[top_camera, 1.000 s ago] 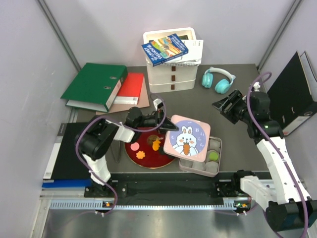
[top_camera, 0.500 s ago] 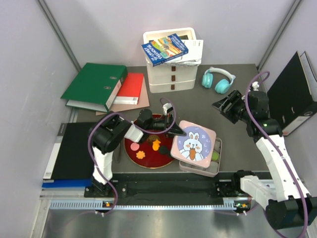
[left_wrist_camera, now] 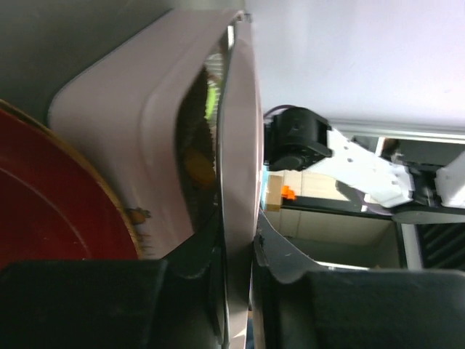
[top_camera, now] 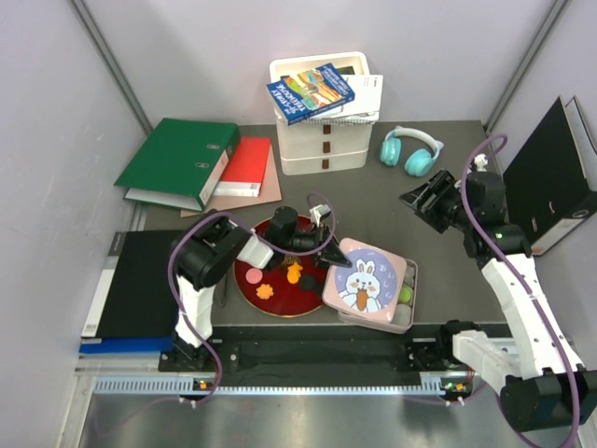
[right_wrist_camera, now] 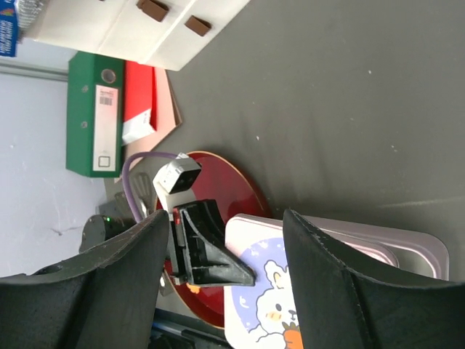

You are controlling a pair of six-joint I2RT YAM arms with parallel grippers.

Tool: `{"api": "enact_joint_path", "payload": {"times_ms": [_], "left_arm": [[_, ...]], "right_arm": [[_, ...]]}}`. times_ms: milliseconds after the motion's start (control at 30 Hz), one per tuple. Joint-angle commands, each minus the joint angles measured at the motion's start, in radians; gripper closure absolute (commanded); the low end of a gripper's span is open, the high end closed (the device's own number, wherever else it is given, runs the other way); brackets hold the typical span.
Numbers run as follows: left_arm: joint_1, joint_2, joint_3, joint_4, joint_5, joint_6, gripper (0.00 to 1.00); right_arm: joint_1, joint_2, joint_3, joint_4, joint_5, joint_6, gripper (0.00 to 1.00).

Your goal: Pack the cookies

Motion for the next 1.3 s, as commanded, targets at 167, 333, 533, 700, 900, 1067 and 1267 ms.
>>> {"api": "enact_joint_path", "payload": {"times_ms": [167, 333, 533, 700, 900, 1067, 1267], "left_arm": [[-0.022, -0.093, 0.097, -0.575, -0.07, 0.33, 0.57], [-0.022, -0.135, 0.191, -0.848, -0.127, 0.491, 0.5], [-0.022, -0.172, 0.336, -1.245, -0.295, 0.7, 0.46], [-0.031, -0.169, 0.404, -1.439, -0.444, 0.809, 0.45], [-0.04, -0.195, 0.42, -1.522, -0.587, 0.841, 0.44], [-0.057, -0.202, 0.432, -1.532, -0.596, 0.853, 0.46], [-0.108, -0.204, 0.466, -1.522, -0.584, 0.841, 0.47]], "right_arm": [[-0.007, -0.013, -0.016, 0.042, 0.03, -0.037, 0.37], [-0.004, -0.017, -0.024, 0.051, 0.036, -0.043, 0.37], [0.004, -0.017, -0.013, 0.03, 0.075, -0.076, 0.37], [0.008, -0.019, -0.018, 0.025, 0.094, -0.097, 0.37], [0.013, -0.019, -0.022, 0.025, 0.111, -0.106, 0.37], [0.021, -0.022, -0.021, 0.017, 0.121, -0.116, 0.37], [0.022, -0.027, -0.027, 0.019, 0.116, -0.116, 0.37]]}}
